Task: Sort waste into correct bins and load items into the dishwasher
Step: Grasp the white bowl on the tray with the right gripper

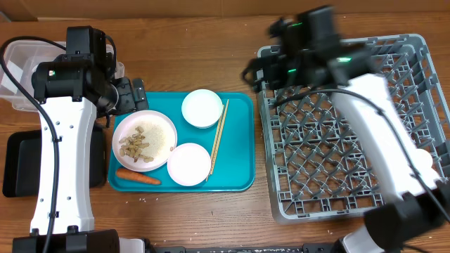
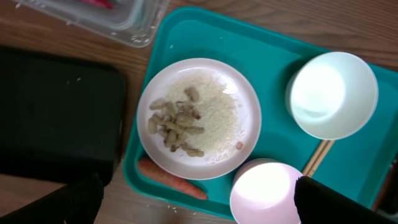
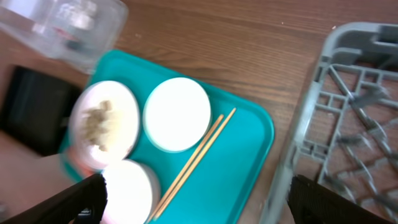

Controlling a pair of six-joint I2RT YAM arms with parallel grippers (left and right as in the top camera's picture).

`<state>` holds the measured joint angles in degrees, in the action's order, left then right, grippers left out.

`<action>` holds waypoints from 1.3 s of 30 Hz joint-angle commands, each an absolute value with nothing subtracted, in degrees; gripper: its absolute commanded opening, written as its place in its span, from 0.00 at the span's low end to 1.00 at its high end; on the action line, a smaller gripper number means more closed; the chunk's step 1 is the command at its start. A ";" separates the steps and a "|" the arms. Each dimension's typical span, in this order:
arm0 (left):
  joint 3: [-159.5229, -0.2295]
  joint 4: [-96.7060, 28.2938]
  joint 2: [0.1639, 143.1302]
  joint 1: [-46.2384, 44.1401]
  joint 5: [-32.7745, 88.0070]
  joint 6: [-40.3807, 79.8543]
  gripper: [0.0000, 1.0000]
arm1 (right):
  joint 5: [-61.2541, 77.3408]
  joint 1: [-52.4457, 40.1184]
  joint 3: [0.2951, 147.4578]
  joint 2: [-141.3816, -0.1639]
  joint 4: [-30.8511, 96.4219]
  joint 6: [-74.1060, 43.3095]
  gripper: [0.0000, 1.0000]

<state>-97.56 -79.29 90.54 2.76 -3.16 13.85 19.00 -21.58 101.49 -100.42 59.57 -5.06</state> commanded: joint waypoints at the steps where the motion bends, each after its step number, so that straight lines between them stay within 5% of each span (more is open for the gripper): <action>1: -97.97 -79.72 90.85 4.64 -8.25 18.76 1.00 | 9.45 -26.41 102.37 -107.24 55.96 -7.57 0.95; 10: -97.97 -79.46 90.85 6.57 -7.92 19.53 1.00 | 8.62 -31.03 102.37 -120.03 48.58 -12.40 0.84; 22: -97.97 -78.37 90.87 6.59 -7.92 19.53 1.00 | 8.73 -33.06 102.35 -127.85 46.81 -13.63 0.53; 33: -97.97 -78.28 90.87 6.57 -7.90 19.55 1.00 | 8.78 -31.35 105.38 -127.83 47.37 -13.54 0.04; 39: -97.97 -78.11 90.87 6.57 -7.88 19.55 1.00 | 8.12 -27.29 117.67 -126.28 54.48 -11.18 0.04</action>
